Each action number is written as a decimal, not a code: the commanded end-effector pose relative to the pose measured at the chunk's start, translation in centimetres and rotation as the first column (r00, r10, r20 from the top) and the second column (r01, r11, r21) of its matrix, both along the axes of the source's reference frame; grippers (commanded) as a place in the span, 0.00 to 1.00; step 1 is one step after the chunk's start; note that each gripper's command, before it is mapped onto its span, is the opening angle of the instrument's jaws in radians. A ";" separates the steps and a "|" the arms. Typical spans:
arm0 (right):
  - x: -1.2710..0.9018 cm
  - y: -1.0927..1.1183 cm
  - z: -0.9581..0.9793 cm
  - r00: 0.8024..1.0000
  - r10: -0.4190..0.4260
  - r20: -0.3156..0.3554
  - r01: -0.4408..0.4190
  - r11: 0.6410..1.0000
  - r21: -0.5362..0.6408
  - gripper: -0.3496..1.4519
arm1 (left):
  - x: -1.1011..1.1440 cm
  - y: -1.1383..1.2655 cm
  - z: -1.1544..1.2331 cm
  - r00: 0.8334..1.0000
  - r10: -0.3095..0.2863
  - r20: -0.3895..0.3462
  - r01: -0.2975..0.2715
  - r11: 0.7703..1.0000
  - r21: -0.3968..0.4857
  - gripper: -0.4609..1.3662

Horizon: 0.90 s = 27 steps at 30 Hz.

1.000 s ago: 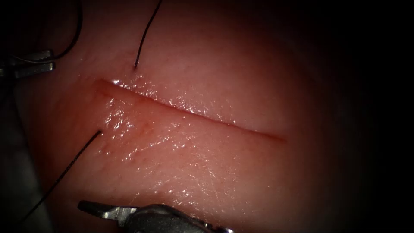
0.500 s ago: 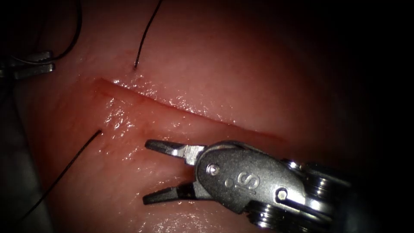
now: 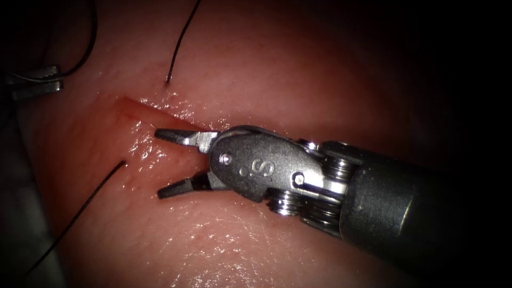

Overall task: Wound Closure
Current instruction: Use the right gripper to pull the suture through the cut until a short tail remains on top

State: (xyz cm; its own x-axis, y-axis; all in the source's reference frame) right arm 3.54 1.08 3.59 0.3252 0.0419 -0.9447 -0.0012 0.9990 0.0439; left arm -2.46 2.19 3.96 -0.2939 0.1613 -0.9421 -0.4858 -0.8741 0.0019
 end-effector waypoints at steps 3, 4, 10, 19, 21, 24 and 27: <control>0.10 -0.05 0.14 1.000 -0.025 -0.003 0.025 1.000 -0.009 0.93 | 0.00 0.00 0.00 1.000 0.010 0.002 -0.010 1.000 0.003 0.06; 0.11 -0.06 0.17 1.000 -0.029 -0.002 0.029 1.000 -0.010 0.93 | 0.00 -0.01 0.00 1.000 0.010 0.002 -0.010 1.000 0.003 0.06; 0.27 -0.17 0.42 0.999 -0.040 0.009 0.040 0.999 -0.035 0.93 | 0.00 -0.01 -0.01 1.000 0.010 0.002 -0.010 1.000 0.003 0.06; 0.47 -0.25 0.61 0.999 -0.043 0.001 0.043 0.998 -0.043 0.93 | 0.03 -0.02 -0.03 1.000 0.012 0.002 -0.012 1.000 0.003 0.06; 0.48 -0.26 0.63 0.999 -0.043 0.004 0.043 0.998 -0.038 0.92 | 0.03 -0.02 -0.03 1.000 0.012 0.002 -0.012 1.000 0.003 0.06; 0.51 -0.28 0.67 0.999 -0.043 0.007 0.044 0.998 -0.041 0.91 | 0.03 -0.02 -0.03 1.000 0.012 0.002 -0.012 1.000 0.003 0.06; 0.53 -0.28 0.68 0.999 -0.043 0.007 0.043 0.998 -0.043 0.90 | 0.03 -0.03 -0.03 1.000 0.012 0.002 -0.012 1.000 0.003 0.06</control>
